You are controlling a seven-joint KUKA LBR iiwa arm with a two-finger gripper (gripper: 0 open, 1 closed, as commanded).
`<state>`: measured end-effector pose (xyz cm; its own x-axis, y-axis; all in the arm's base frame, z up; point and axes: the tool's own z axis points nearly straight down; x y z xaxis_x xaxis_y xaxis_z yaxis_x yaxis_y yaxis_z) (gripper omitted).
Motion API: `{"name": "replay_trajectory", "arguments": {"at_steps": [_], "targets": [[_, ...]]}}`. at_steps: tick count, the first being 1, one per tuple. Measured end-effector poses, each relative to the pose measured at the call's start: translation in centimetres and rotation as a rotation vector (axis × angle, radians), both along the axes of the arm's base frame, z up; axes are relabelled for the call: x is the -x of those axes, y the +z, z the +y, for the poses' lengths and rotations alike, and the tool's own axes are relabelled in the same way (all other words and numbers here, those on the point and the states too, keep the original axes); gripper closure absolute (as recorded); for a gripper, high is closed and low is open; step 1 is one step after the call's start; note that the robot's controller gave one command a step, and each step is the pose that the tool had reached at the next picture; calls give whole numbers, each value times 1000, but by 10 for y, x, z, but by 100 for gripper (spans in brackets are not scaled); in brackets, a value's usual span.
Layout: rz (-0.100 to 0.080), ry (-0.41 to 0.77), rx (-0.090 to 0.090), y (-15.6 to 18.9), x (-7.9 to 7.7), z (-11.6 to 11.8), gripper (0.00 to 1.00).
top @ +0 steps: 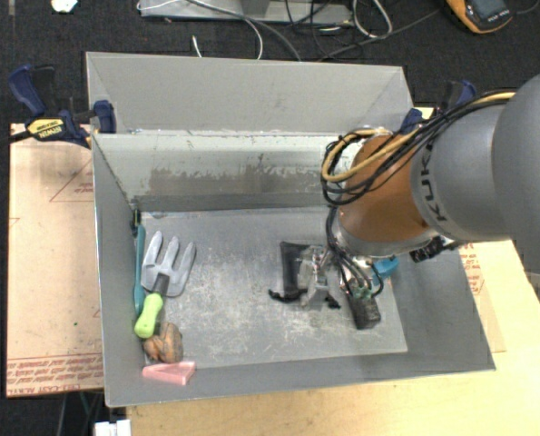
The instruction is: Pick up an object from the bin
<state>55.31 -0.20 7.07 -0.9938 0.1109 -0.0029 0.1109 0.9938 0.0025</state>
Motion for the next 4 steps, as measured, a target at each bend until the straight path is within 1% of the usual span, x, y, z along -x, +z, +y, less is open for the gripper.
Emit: {"name": "replay_trajectory", "arguments": {"at_steps": [1,2,3,4], "targets": [[0,0,0,0,0,0,100],[-1,34,0,0,-18,5,100],[5,19,-1,67,-7,0,100],[9,14,-1,142,-3,18,100]]}}
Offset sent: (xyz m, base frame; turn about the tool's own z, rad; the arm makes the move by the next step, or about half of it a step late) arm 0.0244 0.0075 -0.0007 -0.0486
